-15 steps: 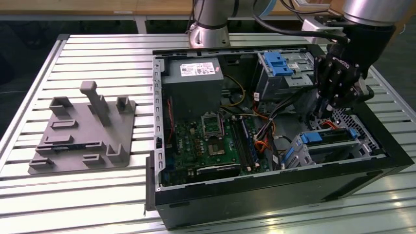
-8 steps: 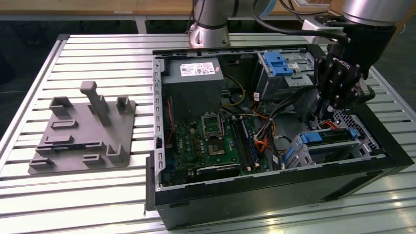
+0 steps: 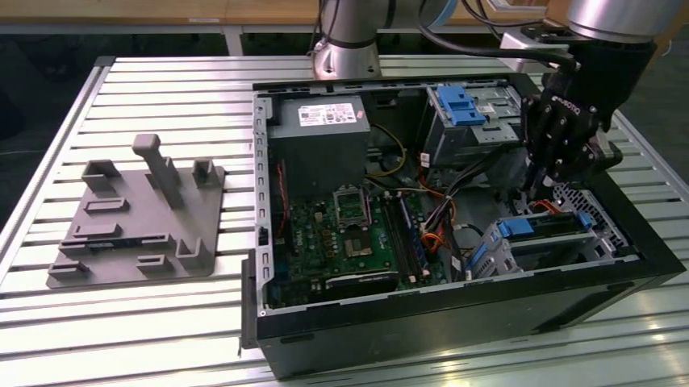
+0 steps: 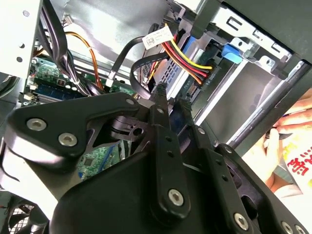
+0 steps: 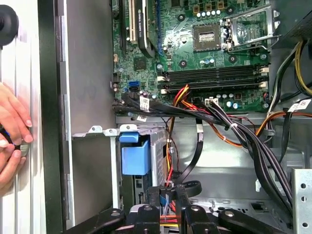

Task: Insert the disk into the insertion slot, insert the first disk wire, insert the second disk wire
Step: 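Insert the second disk wire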

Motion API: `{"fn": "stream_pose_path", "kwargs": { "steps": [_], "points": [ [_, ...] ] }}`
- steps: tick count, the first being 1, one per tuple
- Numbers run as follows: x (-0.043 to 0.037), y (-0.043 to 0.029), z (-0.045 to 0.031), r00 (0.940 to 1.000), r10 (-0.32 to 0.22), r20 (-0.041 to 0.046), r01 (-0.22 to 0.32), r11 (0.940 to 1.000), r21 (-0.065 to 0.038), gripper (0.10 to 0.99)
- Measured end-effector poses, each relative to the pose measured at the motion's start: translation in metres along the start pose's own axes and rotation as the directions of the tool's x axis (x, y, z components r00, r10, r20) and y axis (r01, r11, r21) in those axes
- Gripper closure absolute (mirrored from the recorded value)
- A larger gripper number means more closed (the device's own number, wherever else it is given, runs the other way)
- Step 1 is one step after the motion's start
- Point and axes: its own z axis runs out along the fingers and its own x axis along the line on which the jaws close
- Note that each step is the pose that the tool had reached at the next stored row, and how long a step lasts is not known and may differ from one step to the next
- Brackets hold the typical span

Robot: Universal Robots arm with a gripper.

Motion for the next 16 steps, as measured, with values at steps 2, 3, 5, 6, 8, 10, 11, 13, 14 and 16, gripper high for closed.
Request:
{"fn": "stream_pose_path", "kwargs": {
  "steps": [2, 3, 5, 6, 8, 10, 11, 13, 14, 16],
  "points": [
    [0.0000, 0.0000, 0.0002, 1.0000, 0.001, 0.0000, -0.001, 1.0000, 0.000, 0.812],
    [-0.0001, 0.0000, 0.0003, 1.0000, 0.002, 0.0000, -0.002, 1.0000, 0.000, 0.812],
    [-0.0001, 0.0000, 0.0004, 1.0000, 0.003, 0.0000, -0.003, 1.0000, -0.001, 0.890],
    [-0.0001, 0.0000, 0.0005, 1.0000, 0.004, 0.0001, -0.004, 1.0000, -0.001, 0.890],
    [0.0000, 0.0000, 0.0006, 1.0000, 0.005, 0.0003, -0.005, 1.0000, -0.001, 0.945],
    [0.0001, 0.0000, 0.0006, 1.0000, 0.007, 0.0002, -0.007, 1.0000, -0.002, 0.945],
    [0.0002, 0.0000, 0.0006, 1.0000, 0.008, 0.0001, -0.008, 1.0000, -0.002, 0.945],
    [0.0004, 0.0000, 0.0007, 1.0000, 0.009, 0.0002, -0.009, 1.0000, -0.002, 0.945],
    [0.0005, 0.0000, 0.0007, 1.0000, 0.010, 0.0001, -0.010, 1.0000, -0.002, 0.945],
    [0.0007, 0.0000, 0.0008, 0.9999, 0.010, 0.0002, -0.010, 0.9999, -0.002, 0.945]
  ]
}}
